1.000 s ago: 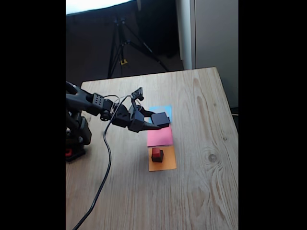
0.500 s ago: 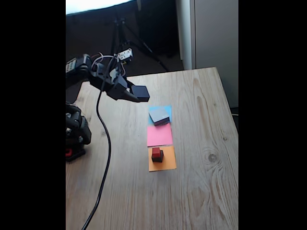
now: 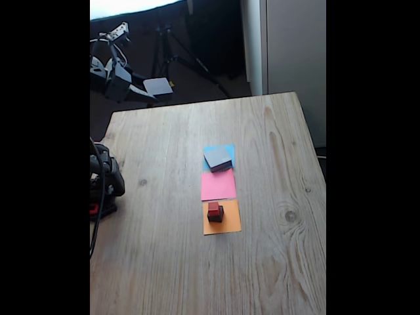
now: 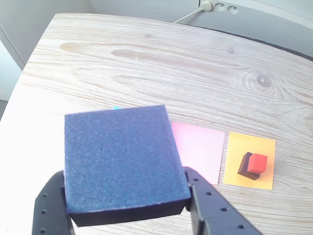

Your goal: Tower of hanoi

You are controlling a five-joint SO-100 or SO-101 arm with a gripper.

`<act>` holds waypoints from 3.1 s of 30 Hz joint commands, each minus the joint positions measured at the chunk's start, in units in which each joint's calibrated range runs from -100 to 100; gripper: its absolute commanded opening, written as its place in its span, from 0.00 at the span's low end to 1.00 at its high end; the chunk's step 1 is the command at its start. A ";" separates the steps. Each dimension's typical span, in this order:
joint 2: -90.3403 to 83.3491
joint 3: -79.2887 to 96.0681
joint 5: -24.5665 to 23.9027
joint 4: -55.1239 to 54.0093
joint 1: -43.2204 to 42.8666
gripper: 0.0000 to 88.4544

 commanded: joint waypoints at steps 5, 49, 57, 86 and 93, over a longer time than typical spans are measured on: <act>-7.03 19.75 2.47 -11.23 -1.15 0.13; 30.89 89.75 10.33 -126.25 -1.07 0.15; 38.54 85.84 11.16 -131.10 -0.98 0.16; 42.17 84.57 7.82 -134.42 -0.98 0.28; 39.37 86.57 5.31 -134.18 -0.98 0.34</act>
